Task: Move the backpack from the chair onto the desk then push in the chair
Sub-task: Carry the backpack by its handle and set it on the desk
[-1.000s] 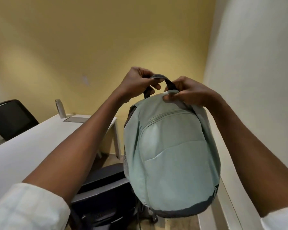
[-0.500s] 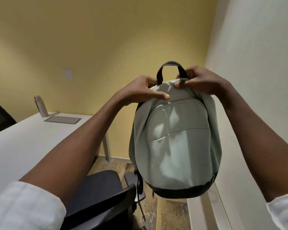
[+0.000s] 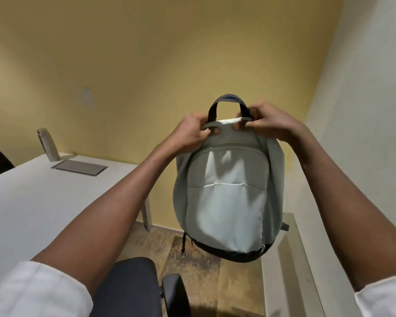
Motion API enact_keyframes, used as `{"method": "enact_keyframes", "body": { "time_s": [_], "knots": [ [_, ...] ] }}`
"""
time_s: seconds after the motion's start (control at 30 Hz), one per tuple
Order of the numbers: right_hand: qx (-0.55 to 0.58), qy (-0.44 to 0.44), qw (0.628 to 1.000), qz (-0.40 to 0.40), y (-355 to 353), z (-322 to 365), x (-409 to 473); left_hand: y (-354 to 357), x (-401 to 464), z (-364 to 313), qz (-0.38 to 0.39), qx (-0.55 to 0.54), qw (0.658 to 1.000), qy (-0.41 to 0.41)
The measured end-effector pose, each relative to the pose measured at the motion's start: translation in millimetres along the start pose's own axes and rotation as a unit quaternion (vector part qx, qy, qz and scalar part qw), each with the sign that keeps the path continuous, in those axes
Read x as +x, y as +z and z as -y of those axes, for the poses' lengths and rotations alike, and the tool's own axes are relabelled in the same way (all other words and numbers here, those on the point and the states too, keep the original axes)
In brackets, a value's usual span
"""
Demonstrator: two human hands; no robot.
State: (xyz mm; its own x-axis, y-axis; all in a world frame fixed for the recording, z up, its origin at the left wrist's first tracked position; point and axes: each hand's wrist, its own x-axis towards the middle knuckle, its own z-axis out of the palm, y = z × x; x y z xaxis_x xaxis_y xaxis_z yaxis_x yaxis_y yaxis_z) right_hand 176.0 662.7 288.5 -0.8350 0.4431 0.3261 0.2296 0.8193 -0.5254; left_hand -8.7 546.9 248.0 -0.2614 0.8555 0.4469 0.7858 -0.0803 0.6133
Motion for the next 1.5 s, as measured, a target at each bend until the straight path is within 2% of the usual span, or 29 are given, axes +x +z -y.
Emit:
{"method": "enact_keyframes", "body": {
  "time_s": [0.23, 0.53, 1.0, 1.17, 1.5],
  "knots": [
    [0.049, -0.053, 0.995, 0.065, 8, -79, 92, 18, 70, 49, -0.008, 0.002, 0.999, -0.054],
    [0.069, -0.12, 0.986, 0.089, 34, -136, 215, 14, 153, 124, -0.035, 0.029, 0.993, -0.109],
    [0.078, -0.171, 0.979, 0.081, 130, -179, 397, -29, 238, 273, -0.079, 0.066, 0.984, -0.145],
    [0.095, -0.18, 0.975, 0.094, 172, -188, 472, -60, 269, 335, -0.05, 0.1, 0.981, -0.16],
    [0.154, -0.183, 0.963, 0.125, 249, -191, 595, -109, 317, 426, -0.037, 0.189, 0.944, -0.27]
  ]
}}
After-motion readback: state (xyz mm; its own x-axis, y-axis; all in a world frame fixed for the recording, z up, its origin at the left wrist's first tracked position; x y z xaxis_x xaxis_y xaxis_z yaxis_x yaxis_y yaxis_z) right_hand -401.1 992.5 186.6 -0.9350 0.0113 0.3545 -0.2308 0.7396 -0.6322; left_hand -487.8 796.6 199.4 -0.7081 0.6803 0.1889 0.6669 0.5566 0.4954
